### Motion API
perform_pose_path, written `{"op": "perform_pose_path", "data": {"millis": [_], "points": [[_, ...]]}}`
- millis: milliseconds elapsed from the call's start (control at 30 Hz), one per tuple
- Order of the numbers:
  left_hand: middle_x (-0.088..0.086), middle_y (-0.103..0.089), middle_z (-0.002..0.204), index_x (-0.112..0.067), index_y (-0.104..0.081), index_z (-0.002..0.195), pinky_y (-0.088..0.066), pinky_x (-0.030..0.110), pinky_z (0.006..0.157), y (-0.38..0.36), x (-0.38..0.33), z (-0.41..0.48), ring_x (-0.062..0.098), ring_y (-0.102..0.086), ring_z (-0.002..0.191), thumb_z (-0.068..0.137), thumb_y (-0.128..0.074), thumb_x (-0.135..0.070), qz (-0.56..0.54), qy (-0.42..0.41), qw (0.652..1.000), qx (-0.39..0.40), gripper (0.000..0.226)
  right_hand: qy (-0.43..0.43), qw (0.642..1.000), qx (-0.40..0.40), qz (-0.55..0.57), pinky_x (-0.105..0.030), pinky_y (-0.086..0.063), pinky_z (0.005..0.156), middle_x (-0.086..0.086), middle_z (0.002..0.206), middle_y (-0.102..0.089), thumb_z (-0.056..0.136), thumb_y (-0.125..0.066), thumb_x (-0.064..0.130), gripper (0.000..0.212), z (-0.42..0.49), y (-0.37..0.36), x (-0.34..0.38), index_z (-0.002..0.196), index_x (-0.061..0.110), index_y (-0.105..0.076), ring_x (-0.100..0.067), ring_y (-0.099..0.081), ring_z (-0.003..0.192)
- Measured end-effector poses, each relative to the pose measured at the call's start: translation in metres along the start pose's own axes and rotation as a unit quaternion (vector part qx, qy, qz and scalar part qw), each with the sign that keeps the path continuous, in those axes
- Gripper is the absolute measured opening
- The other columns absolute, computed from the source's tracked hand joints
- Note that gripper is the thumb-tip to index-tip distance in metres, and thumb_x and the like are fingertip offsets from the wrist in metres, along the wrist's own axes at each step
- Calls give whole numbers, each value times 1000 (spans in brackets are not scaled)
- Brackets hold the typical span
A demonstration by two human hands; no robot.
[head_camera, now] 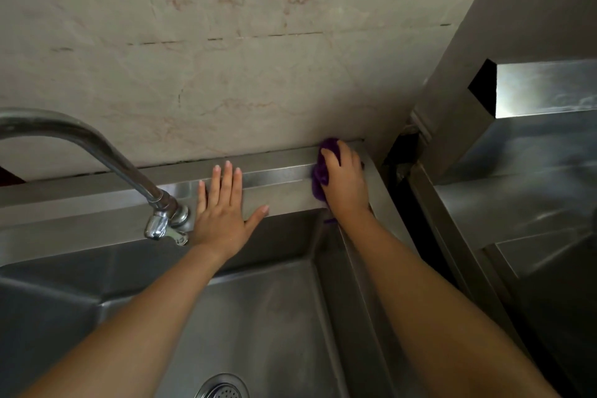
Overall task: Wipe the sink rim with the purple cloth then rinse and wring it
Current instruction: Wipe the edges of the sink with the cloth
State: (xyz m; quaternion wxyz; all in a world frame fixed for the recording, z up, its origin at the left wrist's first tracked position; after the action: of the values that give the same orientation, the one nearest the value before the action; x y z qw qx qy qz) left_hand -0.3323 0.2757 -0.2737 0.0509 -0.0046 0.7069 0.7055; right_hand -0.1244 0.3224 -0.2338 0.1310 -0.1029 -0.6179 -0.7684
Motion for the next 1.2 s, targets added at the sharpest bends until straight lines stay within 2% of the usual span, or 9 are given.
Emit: {"op": "perform_pose_path", "data": {"millis": [133,367,600,700,767,867,933,1033,1200], "points": [[2,28,149,-15,20,141,14,43,115,0,0,0,19,28,139,72,11,-74,0,0,1000,2,92,-45,998,5,-54,-44,-32,110,-18,148,-31,80,-65,12,68,-12,3,-13,139,10,-34,-35,-29,136],[2,28,149,-14,20,141,14,43,115,-1,0,0,19,27,140,72,10,-74,4,2,1000,-3,92,-93,993,-51,-53,-45,-48,96,-23,138,-45,72,-73,4,61,-79,23,-21,127,5,-48,-39,-46,124],[5,22,155,-12,13,146,13,43,116,2,-1,-2,20,26,140,86,-13,-67,-20,14,1000,12,86,-111,991,-46,-52,-48,-43,99,-23,141,-42,70,-76,4,62,-134,29,-26,127,8,-50,-42,-41,128],[7,15,157,-12,6,147,9,40,118,-1,-3,-20,21,18,143,85,-5,-66,-47,14,999,-1,83,-108,993,-32,-42,-48,-38,103,-23,145,-35,72,-73,5,62,-120,25,-22,129,8,-48,-40,-35,132],[8,6,157,-11,1,147,8,37,117,-3,-8,-45,23,11,144,83,3,-68,-40,-28,999,-17,86,-95,995,-16,-32,-46,-33,107,-22,148,-31,77,-68,6,59,-100,21,-16,131,7,-45,-39,-30,133],[11,-9,156,-10,-13,148,1,36,116,-7,1,-92,22,1,145,90,-18,-62,-31,-117,993,-14,78,-73,997,-2,28,-40,-35,105,-18,143,-37,85,-58,7,46,-69,13,3,129,7,-46,-36,-35,127],[10,-12,157,-12,-14,148,-1,34,116,-9,25,-122,19,1,145,92,-23,-60,-10,-152,988,-5,75,-58,994,6,89,-38,-36,103,-16,141,-40,86,-54,6,42,-57,3,24,128,8,-47,-34,-37,124],[11,-17,155,-10,-19,147,1,27,117,0,86,-145,15,2,145,93,-18,-60,-12,-100,995,-19,73,-28,987,11,157,-36,-33,107,-11,142,-37,86,-54,7,46,-56,-13,64,130,13,-45,-29,-35,128],[8,2,157,-10,0,147,15,25,115,13,155,-119,17,10,145,84,-5,-69,-23,18,999,-20,86,41,982,58,175,-38,-30,111,-5,149,-30,80,-67,8,62,-67,-39,133,135,18,-39,-25,-25,136]]}}
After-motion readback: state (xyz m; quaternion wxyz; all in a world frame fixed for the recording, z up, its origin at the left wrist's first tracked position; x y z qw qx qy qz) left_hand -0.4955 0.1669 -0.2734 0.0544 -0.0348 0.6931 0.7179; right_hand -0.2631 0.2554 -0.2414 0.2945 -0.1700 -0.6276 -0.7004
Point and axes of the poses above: each hand's wrist, its own z-axis towards the middle knuckle, its own y-axis out of the back of the hand, x = y × z, the point moved 10 cm from there along z, towards the middle knuckle
